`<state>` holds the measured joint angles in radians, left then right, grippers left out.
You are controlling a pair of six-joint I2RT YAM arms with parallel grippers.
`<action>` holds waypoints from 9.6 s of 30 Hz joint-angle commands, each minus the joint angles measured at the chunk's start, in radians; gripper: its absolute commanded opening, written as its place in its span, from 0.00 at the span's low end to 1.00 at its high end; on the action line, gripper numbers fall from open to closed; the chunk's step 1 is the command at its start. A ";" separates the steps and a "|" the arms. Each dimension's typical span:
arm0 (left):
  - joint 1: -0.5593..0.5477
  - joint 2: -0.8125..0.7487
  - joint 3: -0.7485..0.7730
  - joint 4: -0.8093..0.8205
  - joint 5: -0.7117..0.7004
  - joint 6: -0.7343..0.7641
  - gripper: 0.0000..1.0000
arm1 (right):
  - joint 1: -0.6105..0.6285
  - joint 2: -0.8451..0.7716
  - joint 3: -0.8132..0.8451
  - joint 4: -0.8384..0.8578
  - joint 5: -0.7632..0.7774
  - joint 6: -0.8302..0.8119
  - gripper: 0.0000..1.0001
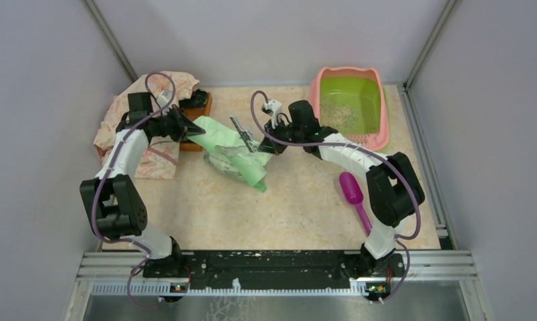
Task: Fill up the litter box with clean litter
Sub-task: Adjust the clamp at the cat litter bag.
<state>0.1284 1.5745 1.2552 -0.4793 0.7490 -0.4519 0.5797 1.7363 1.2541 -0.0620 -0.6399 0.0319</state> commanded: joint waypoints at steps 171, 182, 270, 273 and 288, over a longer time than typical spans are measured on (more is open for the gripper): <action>-0.110 -0.166 0.317 -0.802 -0.360 -0.556 0.99 | 0.232 -0.351 -0.200 -0.036 0.120 -0.107 0.00; -0.284 -0.078 0.150 -0.694 -0.343 -0.691 0.94 | 0.232 -0.371 -0.228 -0.016 0.151 -0.110 0.00; -0.247 0.162 0.371 -0.849 -0.346 -0.482 0.00 | 0.531 -0.183 -0.003 0.109 0.752 -0.302 0.29; -0.247 0.162 0.373 -0.849 -0.345 -0.481 0.00 | 0.532 -0.175 0.010 0.094 0.741 -0.302 0.21; -0.242 0.165 0.400 -0.875 -0.365 -0.472 0.00 | 0.506 -0.059 0.281 -0.323 0.643 -0.280 0.00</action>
<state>-0.1318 1.7615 1.6226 -1.3468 0.4068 -0.9401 1.0966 1.6497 1.4216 -0.2577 0.0364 -0.2611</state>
